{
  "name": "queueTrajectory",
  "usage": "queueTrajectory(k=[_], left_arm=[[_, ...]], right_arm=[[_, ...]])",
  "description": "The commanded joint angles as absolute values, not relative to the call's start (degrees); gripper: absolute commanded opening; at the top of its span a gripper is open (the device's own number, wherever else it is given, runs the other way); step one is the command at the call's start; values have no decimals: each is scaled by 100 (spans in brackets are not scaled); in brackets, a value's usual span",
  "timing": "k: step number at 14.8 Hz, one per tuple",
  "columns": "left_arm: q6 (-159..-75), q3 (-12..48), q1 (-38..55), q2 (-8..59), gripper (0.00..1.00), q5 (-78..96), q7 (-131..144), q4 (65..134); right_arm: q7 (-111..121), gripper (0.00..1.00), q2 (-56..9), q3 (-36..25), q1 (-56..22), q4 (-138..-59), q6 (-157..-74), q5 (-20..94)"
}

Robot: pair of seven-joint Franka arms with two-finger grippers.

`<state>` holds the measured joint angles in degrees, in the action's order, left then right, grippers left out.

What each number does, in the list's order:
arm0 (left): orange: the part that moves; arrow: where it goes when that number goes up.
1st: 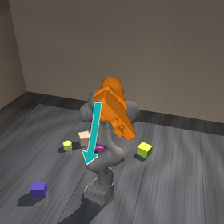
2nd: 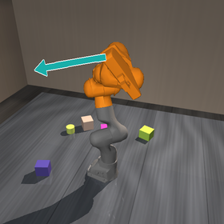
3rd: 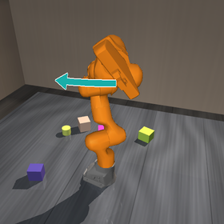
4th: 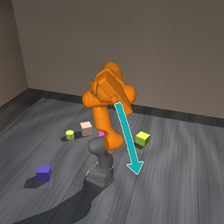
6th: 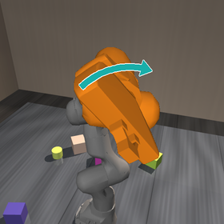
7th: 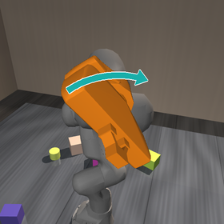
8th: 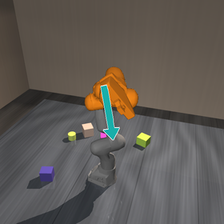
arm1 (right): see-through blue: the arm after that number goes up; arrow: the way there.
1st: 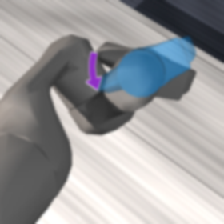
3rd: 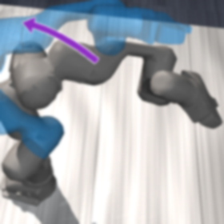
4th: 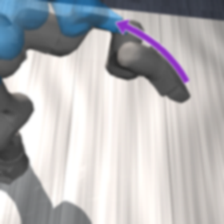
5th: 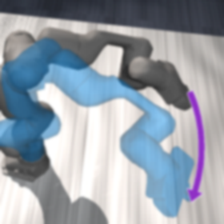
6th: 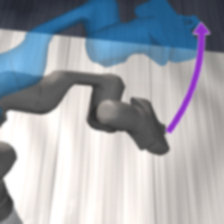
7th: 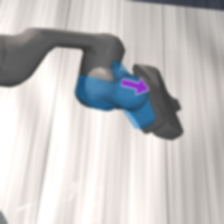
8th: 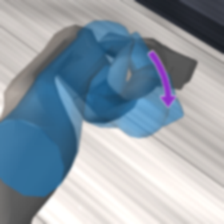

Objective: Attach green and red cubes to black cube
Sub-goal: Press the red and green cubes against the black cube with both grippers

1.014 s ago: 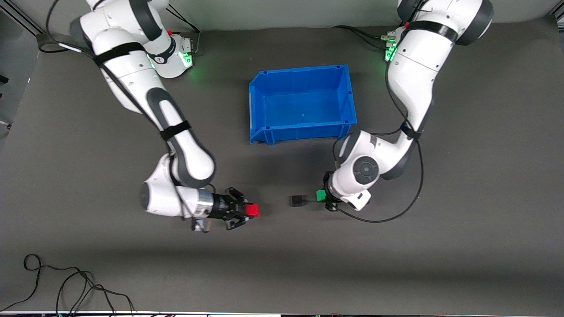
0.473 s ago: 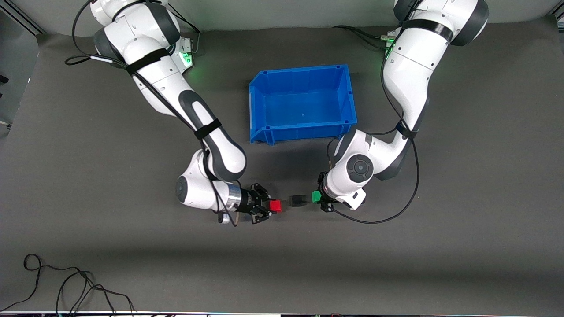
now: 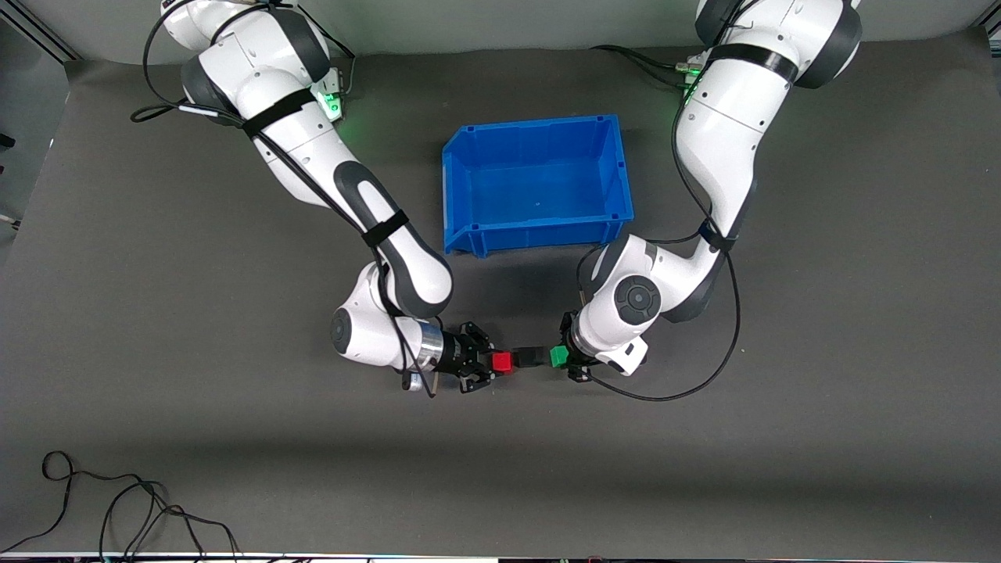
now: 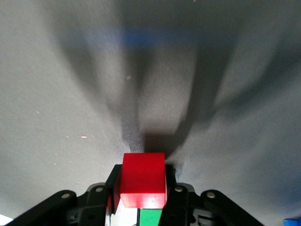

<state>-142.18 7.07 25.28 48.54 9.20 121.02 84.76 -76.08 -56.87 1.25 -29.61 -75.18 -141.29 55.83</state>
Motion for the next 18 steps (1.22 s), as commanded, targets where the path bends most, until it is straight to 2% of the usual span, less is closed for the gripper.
queueTrajectory(k=[1,15,16,18], left_arm=[[-14238,659,2619,5044,0,967,12261,8157],[-14238,659,2821,5168,0,949,12322,8042],[-14238,659,2813,5168,20,941,12261,8033],[-14238,659,2813,5177,35,827,12252,8033]], right_arm=[[-7770,16,-5906,70,-3085,-7198,-14256,5730],[-7945,18,-5906,70,-3199,-7146,-14273,5748],[-7945,19,-5906,70,-3199,-7146,-14273,5748],[-7954,28,-5906,70,-3199,-7137,-14273,5757]])
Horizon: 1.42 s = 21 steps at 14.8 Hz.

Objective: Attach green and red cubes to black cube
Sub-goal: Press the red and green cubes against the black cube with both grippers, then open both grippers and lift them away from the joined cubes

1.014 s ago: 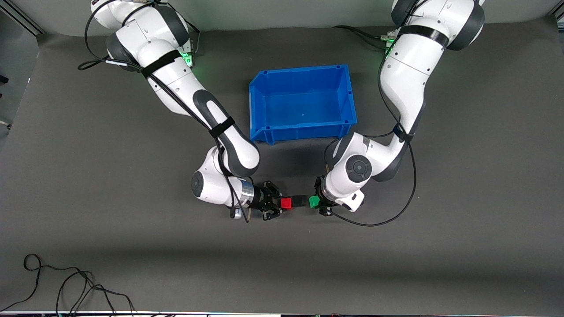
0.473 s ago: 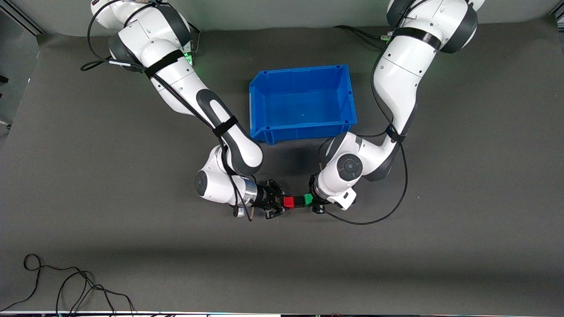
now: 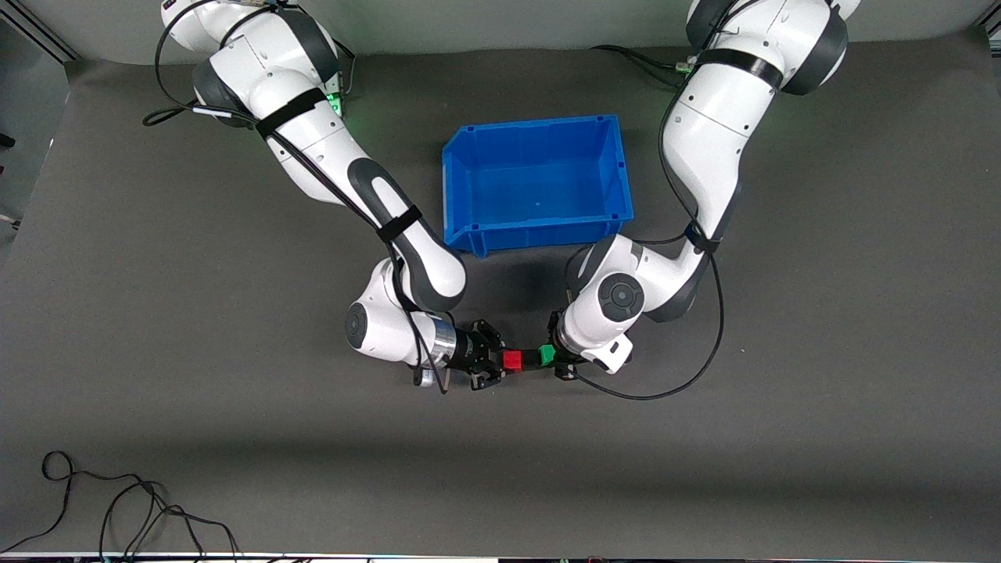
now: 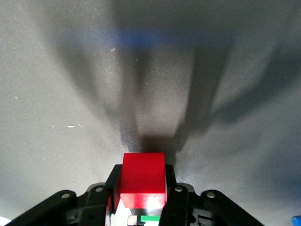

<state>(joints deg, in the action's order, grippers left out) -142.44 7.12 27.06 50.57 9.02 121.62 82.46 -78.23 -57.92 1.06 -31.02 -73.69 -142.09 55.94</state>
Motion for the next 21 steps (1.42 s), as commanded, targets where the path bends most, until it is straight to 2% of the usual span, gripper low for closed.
queueTrajectory(k=[1,4,5,6,7,8,11,14,16,18,21], left_arm=[[-14238,659,2813,5177,41,765,12252,8033],[-14238,659,2812,5168,51,747,12261,8033],[-14238,659,2812,5168,60,738,12252,8025],[-14238,659,2804,5168,80,738,12261,7990],[-14238,659,2804,5177,100,738,12287,7972],[-14238,659,2804,5168,100,738,12296,7972],[-14238,659,2804,5159,100,738,12296,7963],[-14212,659,2795,5133,100,738,12278,7972],[-14020,581,2742,4976,100,668,12278,7972],[-13739,422,2699,4765,100,580,12261,7972],[-13116,360,2488,4308,100,501,12165,7972]], right_arm=[[-7963,31,-5898,70,-3199,-7137,-14273,5757],[-7989,33,-5871,70,-3199,-7128,-14273,5757],[-7989,33,-5862,70,-3199,-7128,-14273,5757],[-7989,34,-5862,70,-3199,-7128,-14273,5757],[-7989,42,-5862,70,-3199,-7128,-14273,5757],[-7998,51,-5862,70,-3199,-7128,-14273,5766],[-7998,52,-5862,70,-3199,-7128,-14273,5766],[-8007,67,-5862,79,-3199,-7128,-14273,5766],[-8251,79,-5862,70,-3199,-7084,-14273,5748],[-8288,100,-5845,70,-3199,-6996,-14273,5731],[-8253,100,-5591,0,-3173,-6996,-14221,5451]])
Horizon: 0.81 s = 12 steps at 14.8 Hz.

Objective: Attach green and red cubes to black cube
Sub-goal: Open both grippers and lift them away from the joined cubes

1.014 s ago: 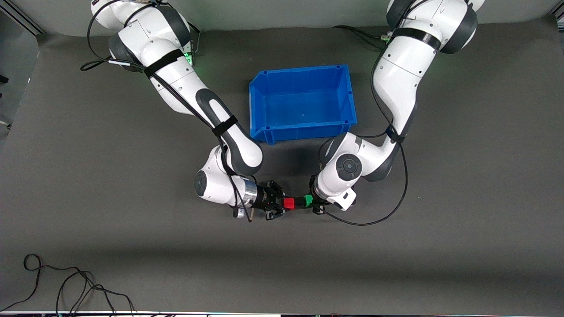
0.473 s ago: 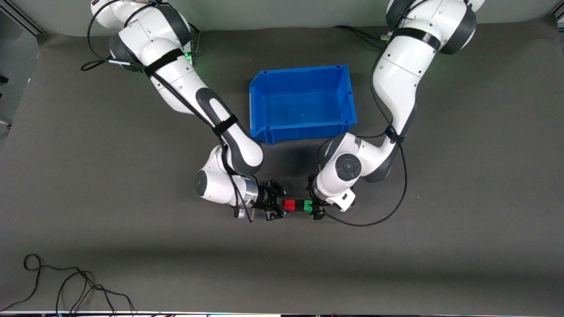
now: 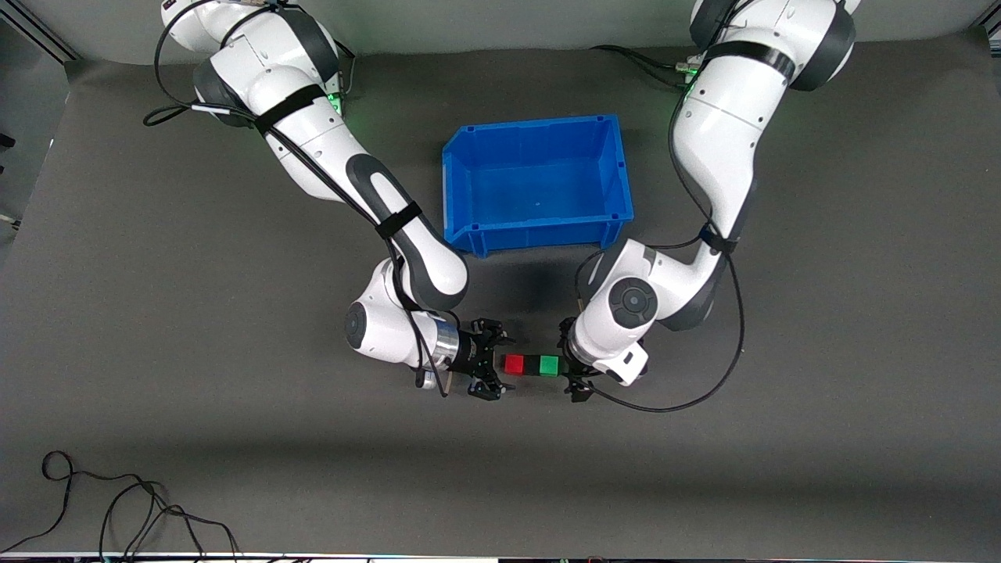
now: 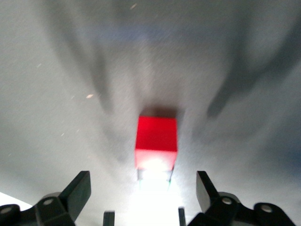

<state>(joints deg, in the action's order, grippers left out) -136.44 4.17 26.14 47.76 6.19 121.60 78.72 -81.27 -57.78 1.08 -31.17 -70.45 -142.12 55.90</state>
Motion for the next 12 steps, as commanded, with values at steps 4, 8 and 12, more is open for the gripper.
queueTrajectory(k=[4,8,12], left_arm=[[-11711,395,2023,3535,100,589,11148,8024],[-10567,343,1531,2998,100,440,8683,8112],[-9686,316,977,2620,100,-87,5921,8130]], right_arm=[[-8262,100,-5108,-236,-2848,-7137,-13275,5080],[-8070,100,-4493,-1237,-2839,-7154,-11720,5010],[-7140,100,-3860,-2046,-2848,-7356,-10277,4273]])
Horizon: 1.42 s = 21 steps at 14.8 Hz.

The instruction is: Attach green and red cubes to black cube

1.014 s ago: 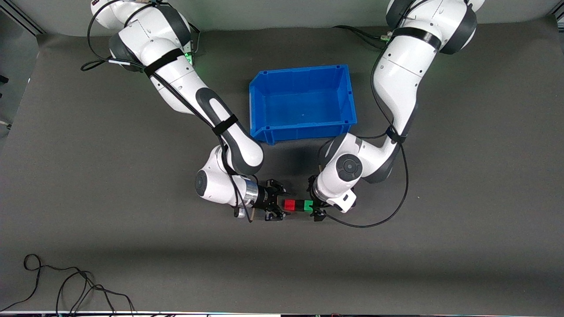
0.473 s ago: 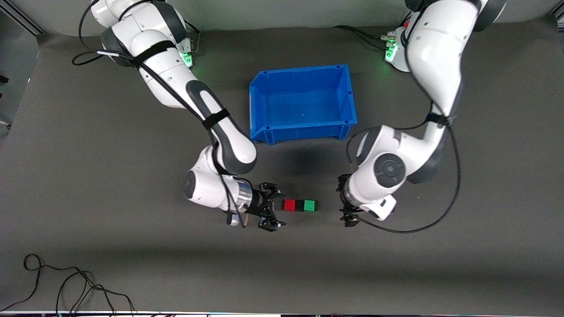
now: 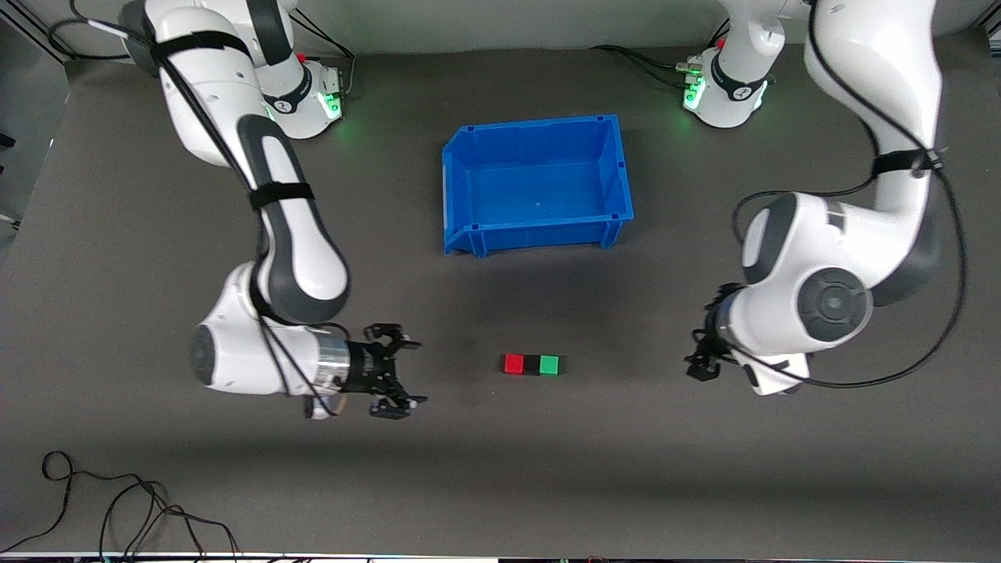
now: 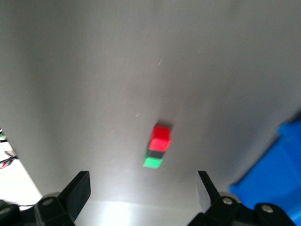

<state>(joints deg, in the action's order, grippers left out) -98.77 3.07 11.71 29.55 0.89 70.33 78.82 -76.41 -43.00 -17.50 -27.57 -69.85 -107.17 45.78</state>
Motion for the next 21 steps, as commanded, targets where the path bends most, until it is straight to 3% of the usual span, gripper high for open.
queueTrajectory(k=[1,6,14,18,21], left_arm=[[-9599,325,810,2515,100,-245,5254,8173],[-9737,316,458,1813,100,-519,2912,8857],[-9407,325,88,-76,100,-265,1285,10265],[-8544,255,26,-351,100,-9,747,9827],[-8246,290,97,-265,100,-18,817,9337]], right_arm=[[-6841,100,-3667,-2222,-2848,-7487,-10022,4150],[-5443,100,-2797,-2979,-2865,-7866,-9080,3290],[-3879,100,-1109,-2796,-2488,-8788,-9018,1276],[-2657,100,-449,-1296,-901,-9114,-9018,415],[-1490,100,-299,-967,-291,-9105,-9018,316]])
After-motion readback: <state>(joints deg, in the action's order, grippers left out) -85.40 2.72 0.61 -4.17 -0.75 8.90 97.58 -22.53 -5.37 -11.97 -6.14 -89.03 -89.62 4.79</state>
